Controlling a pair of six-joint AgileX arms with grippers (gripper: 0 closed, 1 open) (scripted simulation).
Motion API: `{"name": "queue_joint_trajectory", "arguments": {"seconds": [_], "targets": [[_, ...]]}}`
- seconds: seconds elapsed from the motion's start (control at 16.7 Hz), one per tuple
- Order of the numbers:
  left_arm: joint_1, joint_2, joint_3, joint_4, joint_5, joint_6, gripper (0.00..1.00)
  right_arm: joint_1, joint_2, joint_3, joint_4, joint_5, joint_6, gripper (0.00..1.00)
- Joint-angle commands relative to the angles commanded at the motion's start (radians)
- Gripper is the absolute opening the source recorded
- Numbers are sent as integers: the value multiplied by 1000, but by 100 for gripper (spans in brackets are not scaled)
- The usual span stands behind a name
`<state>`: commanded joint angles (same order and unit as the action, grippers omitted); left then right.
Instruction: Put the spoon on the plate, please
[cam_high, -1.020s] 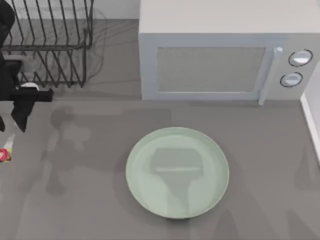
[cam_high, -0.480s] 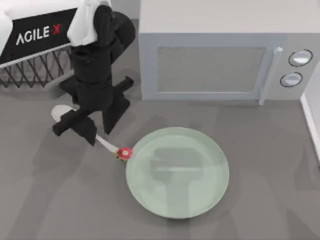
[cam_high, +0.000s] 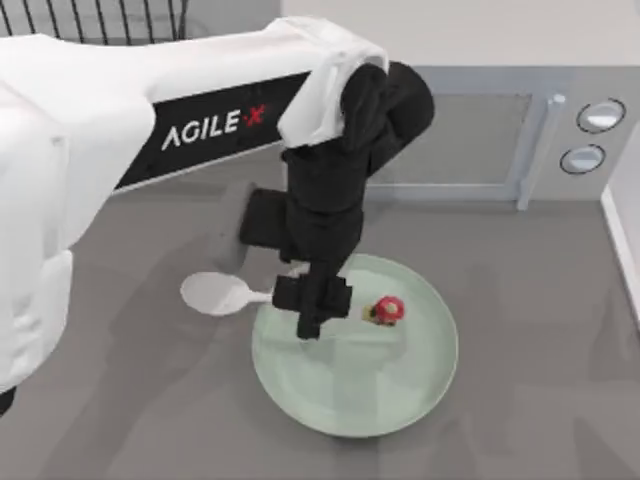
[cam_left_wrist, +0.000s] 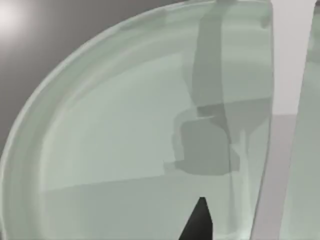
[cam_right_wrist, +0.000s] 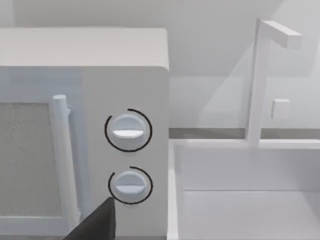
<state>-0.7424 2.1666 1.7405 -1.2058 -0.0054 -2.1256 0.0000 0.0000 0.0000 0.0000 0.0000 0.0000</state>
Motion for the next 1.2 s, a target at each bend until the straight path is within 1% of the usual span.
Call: {"name": "queue_joint_trajectory", "arguments": {"seconds": [0.18,0.3,0.78,1.2], "targets": [[-57,-7,10,18,-8,-152,0,0,0,0,0,0,0,100],[-75,-10,12,24,-11,-196,0,0,0,0,0,0,0,100],[-76,-8,10,26,-8,-200,0,0,0,0,0,0,0,100],[-125,-19,-7,93,34,-177,0,0,0,0,0,0,0,100]]}}
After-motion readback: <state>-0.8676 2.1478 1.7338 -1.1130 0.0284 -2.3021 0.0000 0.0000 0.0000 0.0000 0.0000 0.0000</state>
